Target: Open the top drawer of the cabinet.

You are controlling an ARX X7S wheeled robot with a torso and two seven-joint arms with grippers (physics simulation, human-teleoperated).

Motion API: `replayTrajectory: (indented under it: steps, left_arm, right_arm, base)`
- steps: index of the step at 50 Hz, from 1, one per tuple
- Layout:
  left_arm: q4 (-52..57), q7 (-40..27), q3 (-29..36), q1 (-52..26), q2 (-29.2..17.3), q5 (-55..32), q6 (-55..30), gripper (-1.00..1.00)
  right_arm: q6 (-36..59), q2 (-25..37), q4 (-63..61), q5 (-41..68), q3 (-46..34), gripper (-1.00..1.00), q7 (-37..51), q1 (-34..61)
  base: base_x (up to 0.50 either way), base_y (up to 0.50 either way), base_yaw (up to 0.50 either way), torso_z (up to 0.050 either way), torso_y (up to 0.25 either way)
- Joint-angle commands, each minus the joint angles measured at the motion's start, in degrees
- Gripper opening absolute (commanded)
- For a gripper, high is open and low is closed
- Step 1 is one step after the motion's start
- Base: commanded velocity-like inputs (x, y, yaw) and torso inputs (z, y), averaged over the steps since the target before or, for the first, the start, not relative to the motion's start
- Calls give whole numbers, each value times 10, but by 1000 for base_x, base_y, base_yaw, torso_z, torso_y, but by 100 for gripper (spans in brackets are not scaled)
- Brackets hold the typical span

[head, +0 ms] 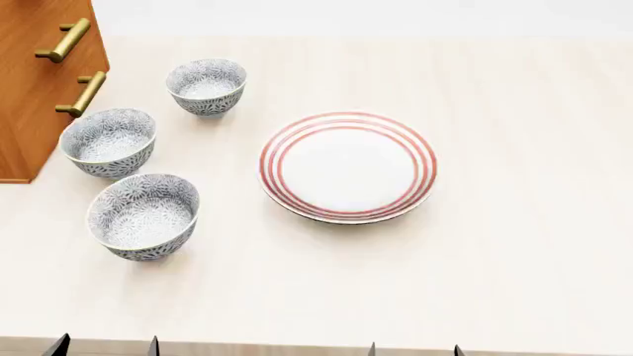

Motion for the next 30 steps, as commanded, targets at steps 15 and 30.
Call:
replayTrajectory:
  steps: [15,30]
  left_arm:
    - [-1,-32,36,1,-31,-32,10,100]
    - [-2,-49,50,-1,-43,-41,6,100]
  right_arm:
    - [-7,30,2,31,-37,100,34,0]
    - [-6,45,1,31,-59,100,46,2]
  base:
    - [0,0,0,0,0]
    - [0,433,0,0,0]
